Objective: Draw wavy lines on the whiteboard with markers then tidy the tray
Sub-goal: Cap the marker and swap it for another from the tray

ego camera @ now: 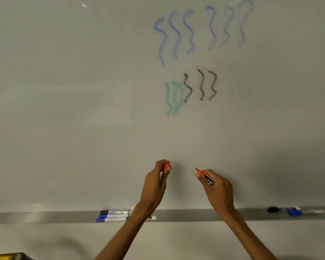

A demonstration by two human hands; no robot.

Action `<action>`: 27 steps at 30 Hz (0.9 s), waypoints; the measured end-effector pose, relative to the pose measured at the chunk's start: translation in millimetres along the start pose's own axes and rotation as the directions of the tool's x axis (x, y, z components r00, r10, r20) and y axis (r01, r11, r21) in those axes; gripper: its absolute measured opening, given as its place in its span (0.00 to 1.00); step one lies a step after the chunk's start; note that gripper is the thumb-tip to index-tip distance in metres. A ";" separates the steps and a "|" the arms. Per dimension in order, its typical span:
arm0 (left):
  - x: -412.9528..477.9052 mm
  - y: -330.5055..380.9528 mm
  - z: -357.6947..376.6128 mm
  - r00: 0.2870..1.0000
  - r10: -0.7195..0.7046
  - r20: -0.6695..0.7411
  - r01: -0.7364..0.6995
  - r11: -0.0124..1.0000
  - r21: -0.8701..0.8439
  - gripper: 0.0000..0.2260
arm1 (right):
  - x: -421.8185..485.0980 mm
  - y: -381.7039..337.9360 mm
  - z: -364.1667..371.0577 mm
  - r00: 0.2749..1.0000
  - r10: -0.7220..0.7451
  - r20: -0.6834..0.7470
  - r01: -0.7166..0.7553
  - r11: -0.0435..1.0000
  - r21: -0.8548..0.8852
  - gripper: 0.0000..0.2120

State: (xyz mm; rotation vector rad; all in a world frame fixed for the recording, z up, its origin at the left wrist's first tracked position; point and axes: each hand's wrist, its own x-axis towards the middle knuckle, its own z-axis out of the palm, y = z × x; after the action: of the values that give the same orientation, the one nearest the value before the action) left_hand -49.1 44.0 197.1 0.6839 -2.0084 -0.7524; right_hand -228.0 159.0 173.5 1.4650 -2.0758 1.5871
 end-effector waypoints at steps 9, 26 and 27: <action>86.1 50.0 -98.6 0.835 0.305 -0.459 -0.229 0.949 0.215 0.16 | 69.0 -119.8 30.5 0.983 -0.090 -0.157 0.117 0.978 0.175 0.19; 200.5 40.3 -107.8 0.613 0.619 -0.490 -0.396 0.778 0.488 0.22 | 149.1 -185.4 45.7 0.931 -0.067 -0.358 0.114 0.987 0.113 0.08; 200.9 39.1 -108.1 0.605 0.627 -0.491 -0.400 0.772 0.493 0.22 | 151.2 -185.3 48.1 0.928 -0.068 -0.367 0.119 0.986 0.118 0.08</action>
State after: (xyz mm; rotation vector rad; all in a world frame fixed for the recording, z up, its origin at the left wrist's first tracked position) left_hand -59.5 -97.8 379.8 0.4031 -1.5544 0.1978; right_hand -146.6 36.5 368.1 1.1761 -1.6962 1.8313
